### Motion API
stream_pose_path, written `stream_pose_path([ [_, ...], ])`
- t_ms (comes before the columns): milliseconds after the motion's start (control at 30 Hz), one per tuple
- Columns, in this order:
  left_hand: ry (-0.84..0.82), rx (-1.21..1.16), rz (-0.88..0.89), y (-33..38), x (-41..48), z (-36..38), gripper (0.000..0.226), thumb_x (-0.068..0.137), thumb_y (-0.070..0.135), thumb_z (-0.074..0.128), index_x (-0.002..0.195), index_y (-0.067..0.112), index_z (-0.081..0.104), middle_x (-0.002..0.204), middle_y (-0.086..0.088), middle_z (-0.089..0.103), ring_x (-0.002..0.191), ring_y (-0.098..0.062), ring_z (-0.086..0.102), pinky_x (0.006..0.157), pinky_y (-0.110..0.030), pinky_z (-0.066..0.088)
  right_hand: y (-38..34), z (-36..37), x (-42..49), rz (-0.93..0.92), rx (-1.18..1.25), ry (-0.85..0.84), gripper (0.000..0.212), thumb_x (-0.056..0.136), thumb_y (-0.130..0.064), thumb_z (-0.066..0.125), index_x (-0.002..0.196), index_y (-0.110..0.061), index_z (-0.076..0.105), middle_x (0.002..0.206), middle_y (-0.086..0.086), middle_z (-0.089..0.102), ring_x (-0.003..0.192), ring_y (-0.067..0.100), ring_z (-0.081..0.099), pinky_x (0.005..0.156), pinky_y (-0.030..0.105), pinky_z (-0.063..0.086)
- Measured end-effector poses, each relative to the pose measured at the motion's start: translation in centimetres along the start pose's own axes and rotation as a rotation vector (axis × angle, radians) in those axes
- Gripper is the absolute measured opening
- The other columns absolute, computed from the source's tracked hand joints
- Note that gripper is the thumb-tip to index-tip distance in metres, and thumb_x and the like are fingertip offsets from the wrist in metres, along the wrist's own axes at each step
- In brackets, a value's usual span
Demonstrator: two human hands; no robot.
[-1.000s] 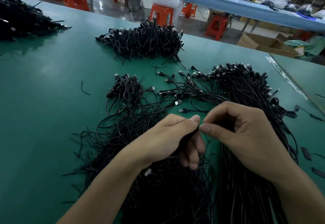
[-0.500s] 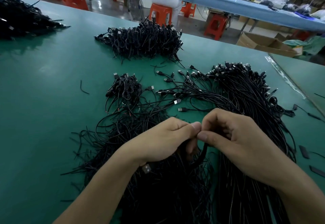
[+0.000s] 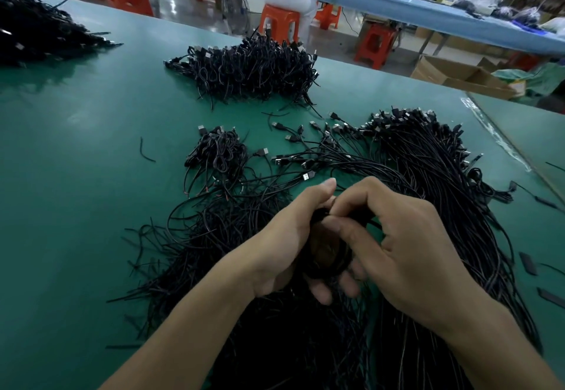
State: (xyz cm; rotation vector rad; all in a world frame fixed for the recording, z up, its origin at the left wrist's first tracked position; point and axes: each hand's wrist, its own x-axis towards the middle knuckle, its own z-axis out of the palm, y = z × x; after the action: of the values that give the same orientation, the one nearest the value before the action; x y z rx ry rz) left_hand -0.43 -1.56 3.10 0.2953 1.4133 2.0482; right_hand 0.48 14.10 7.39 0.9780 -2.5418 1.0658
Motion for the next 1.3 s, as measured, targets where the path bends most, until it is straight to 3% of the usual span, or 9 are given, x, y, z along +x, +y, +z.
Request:
stream_pose_path([
  [300,0.35,0.292,0.128,-1.0,1.3,-0.2,0.066,0.099,0.064,0.03,0.053,0.023,0.053,0.045,0.011,0.039,0.035,-0.006,0.027,0.036,-0.016,0.022,2.0,-0.9,0.3,0.21,0.04,-0.009,0.017,0.081,-0.035,0.077,0.091,-0.032,0.063,0.08,-0.017,0.069,0.073,0.003,0.067,0.067,0.013,0.049],
  [433,0.579,0.356,0.235,-0.5,1.1,-2.1,0.058,0.1,0.057,0.035,0.057,0.019,0.044,0.045,0.012,0.039,0.036,-0.004,0.03,0.038,-0.009,0.026,4.0,-1.5,-0.6,0.539,-0.081,-0.343,0.051,0.068,-0.063,0.074,0.109,-0.037,0.059,0.085,-0.016,0.068,0.075,-0.004,0.065,0.067,0.015,0.053],
  [533,0.715,0.51,0.353,-0.5,1.1,-3.2,0.06,0.103,0.054,0.036,0.051,0.025,0.028,0.047,0.008,0.026,0.044,-0.014,0.02,0.047,-0.018,0.037,4.4,0.5,-1.7,0.58,-0.253,-0.535,0.049,0.071,-0.075,0.063,0.104,-0.039,0.058,0.086,-0.012,0.065,0.077,0.002,0.063,0.073,0.026,0.056],
  [633,0.754,0.613,0.38,-0.9,1.0,-3.4,0.063,0.104,0.051,0.038,0.047,0.025,0.028,0.042,0.008,0.028,0.043,-0.02,0.024,0.05,-0.035,0.032,4.2,2.5,-2.4,0.533,-0.27,-0.501,0.033,0.083,-0.066,0.061,0.09,-0.034,0.058,0.084,-0.011,0.062,0.076,0.005,0.06,0.074,0.036,0.056],
  [800,0.721,0.553,0.369,-1.2,1.2,-3.6,0.061,0.103,0.05,0.043,0.049,0.022,0.049,0.054,-0.005,0.065,0.036,-0.019,0.058,0.044,-0.021,0.044,4.1,2.6,-2.1,0.547,-0.226,-0.441,0.017,0.089,-0.049,0.065,0.081,-0.034,0.063,0.077,-0.015,0.063,0.072,0.002,0.06,0.07,0.031,0.056],
  [967,0.778,0.584,0.399,-1.1,1.3,-3.0,0.06,0.099,0.057,0.038,0.054,0.017,0.038,0.041,0.003,0.046,0.035,-0.014,0.041,0.04,-0.032,0.042,3.6,2.9,-2.0,0.535,-0.344,-0.471,0.02,0.091,-0.049,0.057,0.084,-0.032,0.064,0.082,-0.016,0.06,0.075,0.003,0.06,0.071,0.03,0.056],
  [1100,0.787,0.574,0.358,-1.0,1.4,-2.8,0.057,0.096,0.06,0.033,0.051,0.025,0.026,0.041,0.008,0.029,0.046,-0.021,0.026,0.069,-0.061,0.053,3.1,2.8,-1.9,0.558,-0.343,-0.427,0.019,0.093,-0.039,0.052,0.083,-0.029,0.064,0.081,-0.014,0.06,0.071,0.006,0.06,0.067,0.029,0.056],
  [1167,0.812,0.574,0.364,-1.0,1.5,-2.9,0.059,0.101,0.055,0.033,0.051,0.026,0.023,0.04,0.01,0.025,0.047,-0.02,0.023,0.078,-0.056,0.058,3.0,2.5,-1.9,0.547,-0.355,-0.393,0.019,0.094,-0.04,0.051,0.085,-0.03,0.064,0.085,-0.015,0.059,0.074,0.005,0.059,0.069,0.03,0.055],
  [1300,0.846,0.638,0.35,-1.2,1.4,-3.1,0.063,0.1,0.062,0.029,0.049,0.026,0.03,0.043,0.009,0.03,0.048,-0.017,0.03,0.064,-0.053,0.052,2.6,1.9,-1.8,0.5,-0.38,-0.406,0.02,0.096,-0.045,0.049,0.09,-0.031,0.063,0.091,-0.016,0.055,0.083,0.005,0.056,0.075,0.032,0.052],
])
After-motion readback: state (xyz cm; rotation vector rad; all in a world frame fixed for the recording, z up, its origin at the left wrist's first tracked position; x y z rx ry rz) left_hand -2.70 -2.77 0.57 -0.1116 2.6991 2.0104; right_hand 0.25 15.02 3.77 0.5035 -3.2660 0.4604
